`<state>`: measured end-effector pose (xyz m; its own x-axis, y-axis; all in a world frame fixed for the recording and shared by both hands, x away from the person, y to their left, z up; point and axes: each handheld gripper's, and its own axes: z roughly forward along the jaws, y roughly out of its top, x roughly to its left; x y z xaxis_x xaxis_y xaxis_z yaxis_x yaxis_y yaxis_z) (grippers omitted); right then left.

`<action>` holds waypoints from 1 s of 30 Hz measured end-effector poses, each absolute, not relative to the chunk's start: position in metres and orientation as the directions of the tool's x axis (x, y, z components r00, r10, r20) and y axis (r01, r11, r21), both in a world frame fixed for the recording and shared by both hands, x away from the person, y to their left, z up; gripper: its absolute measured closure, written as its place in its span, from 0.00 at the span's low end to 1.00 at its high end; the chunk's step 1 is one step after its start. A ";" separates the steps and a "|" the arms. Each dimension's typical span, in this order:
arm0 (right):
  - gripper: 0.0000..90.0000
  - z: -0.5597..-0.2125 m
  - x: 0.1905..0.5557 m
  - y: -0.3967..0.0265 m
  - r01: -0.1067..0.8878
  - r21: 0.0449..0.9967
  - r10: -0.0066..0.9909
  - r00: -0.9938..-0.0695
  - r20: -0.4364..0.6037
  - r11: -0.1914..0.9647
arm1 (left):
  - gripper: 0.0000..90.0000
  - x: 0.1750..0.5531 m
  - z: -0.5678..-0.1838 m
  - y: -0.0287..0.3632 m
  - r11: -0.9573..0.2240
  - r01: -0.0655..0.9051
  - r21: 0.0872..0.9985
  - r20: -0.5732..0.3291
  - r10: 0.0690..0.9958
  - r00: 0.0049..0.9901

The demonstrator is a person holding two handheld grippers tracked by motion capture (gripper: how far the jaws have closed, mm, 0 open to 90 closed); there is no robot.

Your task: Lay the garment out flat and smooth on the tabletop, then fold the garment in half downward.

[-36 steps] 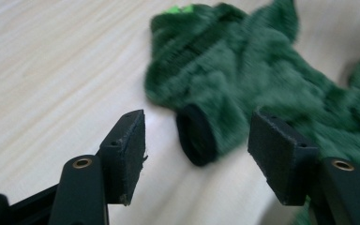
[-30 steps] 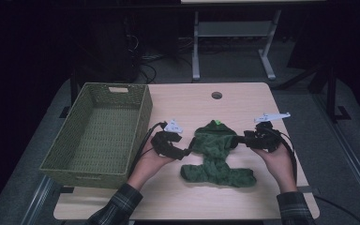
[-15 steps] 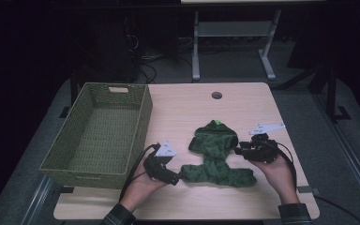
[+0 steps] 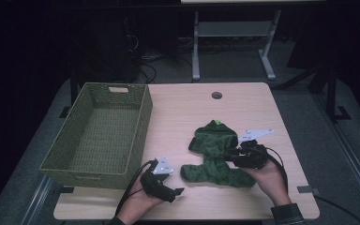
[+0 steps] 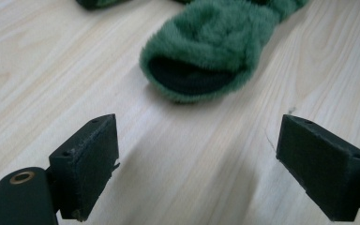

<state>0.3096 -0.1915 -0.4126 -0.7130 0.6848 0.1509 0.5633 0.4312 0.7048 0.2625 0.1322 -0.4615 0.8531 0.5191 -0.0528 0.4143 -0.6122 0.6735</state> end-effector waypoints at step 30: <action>0.78 -0.413 0.285 -0.108 0.460 0.697 0.515 -0.844 0.150 0.551 | 0.14 0.258 -0.477 0.141 -0.604 0.342 0.720 -0.001 0.492 0.871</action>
<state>0.2849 -0.1079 -0.4133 -0.8439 0.5150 0.1500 0.4599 0.5506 0.6967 0.2585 0.1410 -0.4771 0.8707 0.4918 -0.0014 0.3422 -0.6038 0.7200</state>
